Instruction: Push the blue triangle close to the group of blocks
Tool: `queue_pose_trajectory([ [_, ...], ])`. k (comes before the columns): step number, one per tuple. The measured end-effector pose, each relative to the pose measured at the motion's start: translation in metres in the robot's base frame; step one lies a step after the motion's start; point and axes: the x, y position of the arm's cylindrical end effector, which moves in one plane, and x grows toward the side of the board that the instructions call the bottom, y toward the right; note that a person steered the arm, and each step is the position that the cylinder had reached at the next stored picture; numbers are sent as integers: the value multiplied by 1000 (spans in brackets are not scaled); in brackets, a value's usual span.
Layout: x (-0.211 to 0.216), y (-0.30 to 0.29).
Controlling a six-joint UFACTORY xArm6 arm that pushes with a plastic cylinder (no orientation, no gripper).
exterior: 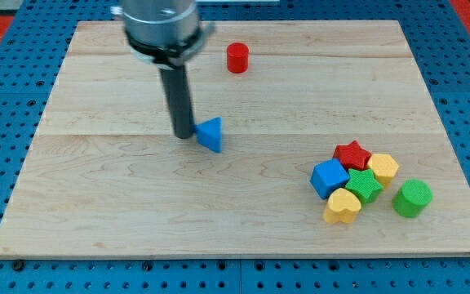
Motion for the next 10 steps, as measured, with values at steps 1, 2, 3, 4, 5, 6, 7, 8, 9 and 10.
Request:
queue_pose_trajectory([
  [1, 21, 59],
  [2, 30, 99],
  [3, 28, 74],
  [4, 11, 82],
  [5, -10, 91],
  [6, -14, 106],
  [7, -6, 137],
  [8, 5, 165],
  [9, -10, 166],
  [10, -79, 164],
])
